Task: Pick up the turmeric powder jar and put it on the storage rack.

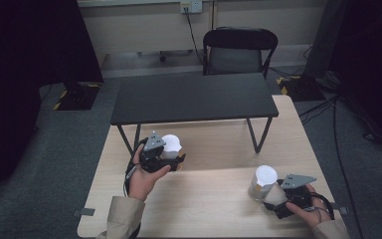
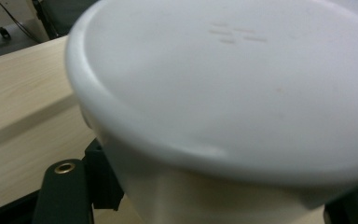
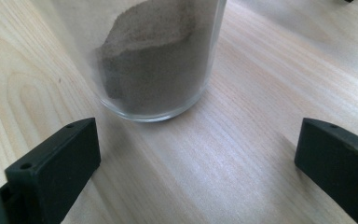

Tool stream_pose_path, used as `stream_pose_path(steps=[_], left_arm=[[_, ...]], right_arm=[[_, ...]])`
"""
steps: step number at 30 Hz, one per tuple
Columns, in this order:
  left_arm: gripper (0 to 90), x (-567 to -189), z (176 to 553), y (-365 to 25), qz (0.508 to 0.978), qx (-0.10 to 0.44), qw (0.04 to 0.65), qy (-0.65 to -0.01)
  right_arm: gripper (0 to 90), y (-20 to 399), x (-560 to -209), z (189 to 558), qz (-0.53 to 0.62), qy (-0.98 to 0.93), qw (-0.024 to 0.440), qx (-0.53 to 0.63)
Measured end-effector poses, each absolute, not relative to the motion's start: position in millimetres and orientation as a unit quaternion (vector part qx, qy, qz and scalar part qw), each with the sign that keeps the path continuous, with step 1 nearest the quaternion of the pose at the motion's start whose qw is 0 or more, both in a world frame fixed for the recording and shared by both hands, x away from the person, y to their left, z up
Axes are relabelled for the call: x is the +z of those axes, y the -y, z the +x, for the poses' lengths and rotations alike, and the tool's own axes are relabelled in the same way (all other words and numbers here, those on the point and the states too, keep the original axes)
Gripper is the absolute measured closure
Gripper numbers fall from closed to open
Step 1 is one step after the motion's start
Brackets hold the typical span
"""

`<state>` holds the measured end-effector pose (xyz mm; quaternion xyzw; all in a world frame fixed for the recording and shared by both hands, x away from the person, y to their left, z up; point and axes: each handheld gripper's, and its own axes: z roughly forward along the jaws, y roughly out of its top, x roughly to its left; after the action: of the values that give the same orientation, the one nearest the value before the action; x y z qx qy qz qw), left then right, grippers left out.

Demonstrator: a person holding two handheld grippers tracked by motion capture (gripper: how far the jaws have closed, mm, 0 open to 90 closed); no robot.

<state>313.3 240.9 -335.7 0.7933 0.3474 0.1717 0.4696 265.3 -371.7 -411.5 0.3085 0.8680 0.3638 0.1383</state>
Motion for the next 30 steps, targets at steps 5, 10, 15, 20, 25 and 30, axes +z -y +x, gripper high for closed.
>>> stream_pose_path(steps=[5, 10, 15, 20, 25, 30], left_arm=[[30.0, -325.5, 319.1, -236.1, 0.797, 0.166, 0.474, -0.336], [30.0, -314.9, 325.3, -232.0, 0.798, 0.162, 0.478, -0.329], [30.0, -304.1, 330.7, -228.3, 0.799, 0.159, 0.482, -0.324], [30.1, -294.4, 336.3, -224.8, 0.8, 0.154, 0.483, -0.322], [30.1, -281.9, 341.6, -220.2, 0.804, 0.152, 0.48, -0.318], [30.1, -266.3, 346.2, -217.9, 0.805, 0.148, 0.483, -0.312]], right_arm=[[0.0, 371.6, -411.5, 265.3, 0.309, -0.868, 0.138, 0.364], [0.0, 371.7, -411.5, 265.2, 0.309, -0.868, 0.138, 0.364], [0.0, 371.6, -411.5, 265.2, 0.309, -0.868, 0.138, 0.364], [0.0, 371.6, -411.5, 265.2, 0.309, -0.868, 0.138, 0.364], [0.0, 371.6, -411.6, 265.2, 0.309, -0.868, 0.138, 0.364], [0.0, 371.7, -411.6, 265.2, 0.309, -0.868, 0.138, 0.364]])
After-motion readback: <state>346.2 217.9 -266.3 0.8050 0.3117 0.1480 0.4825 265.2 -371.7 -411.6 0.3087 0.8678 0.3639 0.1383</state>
